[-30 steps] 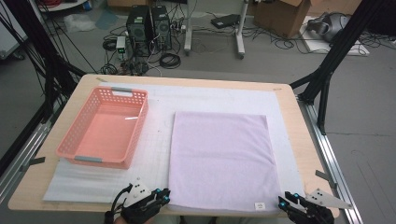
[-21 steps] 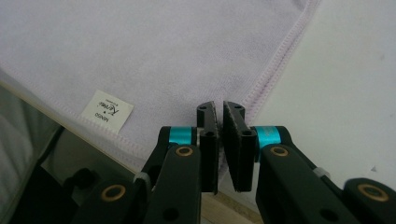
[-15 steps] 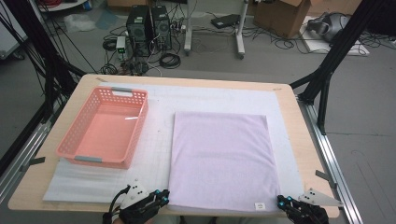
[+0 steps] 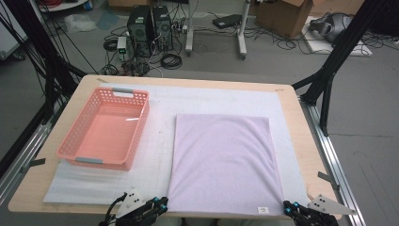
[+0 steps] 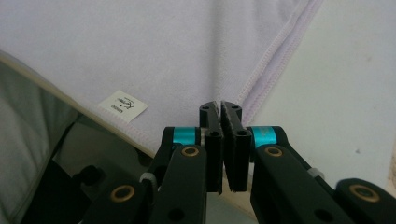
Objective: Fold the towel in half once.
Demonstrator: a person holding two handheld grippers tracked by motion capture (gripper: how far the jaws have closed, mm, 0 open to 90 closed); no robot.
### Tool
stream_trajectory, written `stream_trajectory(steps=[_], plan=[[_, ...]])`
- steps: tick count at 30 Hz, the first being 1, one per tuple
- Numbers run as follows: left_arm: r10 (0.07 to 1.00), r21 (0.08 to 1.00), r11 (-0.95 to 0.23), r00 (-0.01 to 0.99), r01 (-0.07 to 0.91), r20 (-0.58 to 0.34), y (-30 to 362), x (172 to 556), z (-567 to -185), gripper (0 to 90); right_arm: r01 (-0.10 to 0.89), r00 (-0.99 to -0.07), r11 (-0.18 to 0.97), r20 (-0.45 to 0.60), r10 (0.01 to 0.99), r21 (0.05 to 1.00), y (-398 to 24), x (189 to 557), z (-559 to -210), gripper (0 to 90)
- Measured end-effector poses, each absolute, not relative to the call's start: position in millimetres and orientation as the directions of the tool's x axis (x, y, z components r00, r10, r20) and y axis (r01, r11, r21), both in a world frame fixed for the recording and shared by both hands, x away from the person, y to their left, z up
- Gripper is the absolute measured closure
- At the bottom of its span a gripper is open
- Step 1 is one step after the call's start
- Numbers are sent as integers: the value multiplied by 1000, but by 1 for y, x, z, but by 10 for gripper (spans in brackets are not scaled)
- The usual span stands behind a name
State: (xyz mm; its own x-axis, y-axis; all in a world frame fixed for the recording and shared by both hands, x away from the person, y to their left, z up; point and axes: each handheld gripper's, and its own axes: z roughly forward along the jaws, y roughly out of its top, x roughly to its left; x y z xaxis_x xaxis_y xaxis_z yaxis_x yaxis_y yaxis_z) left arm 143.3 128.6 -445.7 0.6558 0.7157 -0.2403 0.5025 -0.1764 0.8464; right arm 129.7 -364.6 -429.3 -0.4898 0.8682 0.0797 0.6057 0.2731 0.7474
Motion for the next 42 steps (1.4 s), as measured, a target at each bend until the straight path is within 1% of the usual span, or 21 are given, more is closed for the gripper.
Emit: stream_trajectory(steps=[1, 2, 4, 5, 6, 7, 11, 17, 24, 30, 34, 39, 42], plan=[[718, 844, -179, 653, 506, -240, 129, 143, -447, 854, 606, -489, 273, 78, 869, 747, -365, 128, -429, 877], [718, 836, -175, 648, 520, -252, 128, 144, -448, 828, 609, -482, 270, 78, 873, 746, -365, 127, -429, 874], [718, 822, -177, 642, 541, -268, 127, 147, -451, 716, 627, -479, 269, 89, 873, 731, -366, 129, -433, 840], [725, 820, -171, 634, 547, -271, 127, 148, -452, 642, 638, -473, 266, 95, 876, 723, -365, 130, -435, 753], [732, 818, -161, 623, 552, -276, 127, 149, -452, 574, 640, -463, 262, 92, 881, 722, -365, 131, -437, 706], [734, 824, -155, 621, 545, -273, 128, 150, -451, 541, 641, -456, 247, 102, 884, 726, -366, 131, -437, 702], [740, 841, -132, 616, 525, -269, 130, 155, -448, 550, 618, -442, 224, 98, 892, 754, -368, 133, -434, 678], [746, 855, -111, 611, 507, -266, 133, 163, -446, 582, 615, -421, 205, 97, 902, 762, -369, 140, -436, 686], [747, 869, -105, 616, 484, -252, 135, 180, -444, 581, 592, -392, 179, 87, 916, 786, -368, 156, -433, 765], [741, 878, -94, 622, 470, -253, 136, 202, -442, 581, 588, -353, 163, 70, 933, 792, -367, 184, -435, 783], [732, 879, -100, 633, 467, -252, 135, 218, -443, 578, 593, -335, 147, 77, 939, 791, -366, 207, -437, 763], [724, 880, -100, 640, 465, -256, 132, 239, -443, 571, 599, -330, 148, 74, 941, 787, -364, 235, -440, 759], [719, 880, -104, 646, 464, -256, 131, 251, -443, 562, 608, -326, 137, 89, 941, 782, -363, 250, -443, 732]])
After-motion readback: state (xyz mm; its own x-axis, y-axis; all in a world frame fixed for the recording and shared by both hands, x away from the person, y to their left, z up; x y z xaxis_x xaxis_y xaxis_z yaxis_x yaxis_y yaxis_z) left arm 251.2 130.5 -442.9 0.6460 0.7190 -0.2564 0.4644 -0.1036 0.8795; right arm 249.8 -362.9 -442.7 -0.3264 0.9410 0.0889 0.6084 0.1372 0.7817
